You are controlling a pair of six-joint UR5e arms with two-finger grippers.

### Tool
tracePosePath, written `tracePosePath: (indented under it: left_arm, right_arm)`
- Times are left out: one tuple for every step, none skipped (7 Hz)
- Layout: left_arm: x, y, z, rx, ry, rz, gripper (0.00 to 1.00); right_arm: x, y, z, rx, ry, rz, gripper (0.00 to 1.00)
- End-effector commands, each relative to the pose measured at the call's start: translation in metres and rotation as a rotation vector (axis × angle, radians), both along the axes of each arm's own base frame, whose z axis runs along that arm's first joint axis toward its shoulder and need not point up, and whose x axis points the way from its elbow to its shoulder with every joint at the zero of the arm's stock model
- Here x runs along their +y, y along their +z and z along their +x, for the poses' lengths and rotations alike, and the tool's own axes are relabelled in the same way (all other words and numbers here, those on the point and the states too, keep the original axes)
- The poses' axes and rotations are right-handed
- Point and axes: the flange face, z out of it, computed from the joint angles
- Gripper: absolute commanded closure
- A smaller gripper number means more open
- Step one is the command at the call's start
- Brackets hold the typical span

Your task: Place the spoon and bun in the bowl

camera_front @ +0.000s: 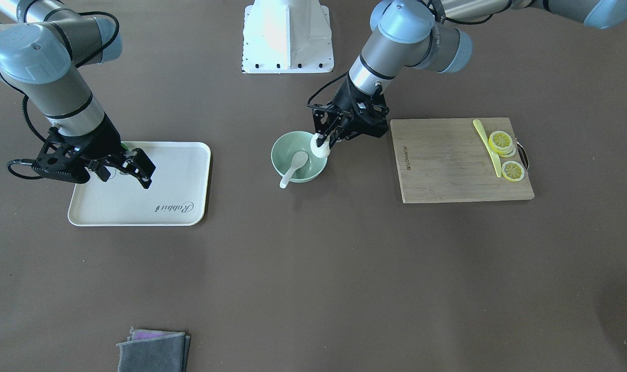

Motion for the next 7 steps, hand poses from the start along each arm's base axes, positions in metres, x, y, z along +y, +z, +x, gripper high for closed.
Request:
tracePosePath:
  left_arm:
    - [0.012, -0.005, 0.015, -0.004, -0.009, 0.020, 0.02]
    - [0.011, 0.002, 0.012, -0.014, -0.004, 0.023, 0.02]
    - [0.002, 0.022, -0.006, -0.049, -0.004, 0.065, 0.02]
    - [-0.011, 0.055, -0.033, -0.102, 0.015, 0.105, 0.02]
    - [-0.045, 0.098, -0.081, -0.166, 0.045, 0.109, 0.02]
    - [-0.073, 0.135, -0.135, -0.231, 0.076, 0.136, 0.02]
    - [-0.089, 0.176, -0.189, -0.297, 0.128, 0.193, 0.02]
  right_arm:
    - [0.000, 0.004, 0.003, 0.006, -0.003, 0.003, 0.00]
    - [-0.004, 0.003, 0.009, 0.000, 0.004, -0.002, 0.00]
    - [-0.005, 0.005, 0.012, 0.002, 0.007, -0.004, 0.00]
    - [-0.008, 0.011, 0.020, 0.012, 0.008, -0.002, 0.00]
    - [-0.016, 0.019, 0.041, 0.023, -0.008, 0.013, 0.00]
    - [-0.022, 0.038, 0.073, 0.035, -0.055, 0.037, 0.00]
    - [-0.028, 0.059, 0.113, 0.042, -0.087, 0.058, 0.00]
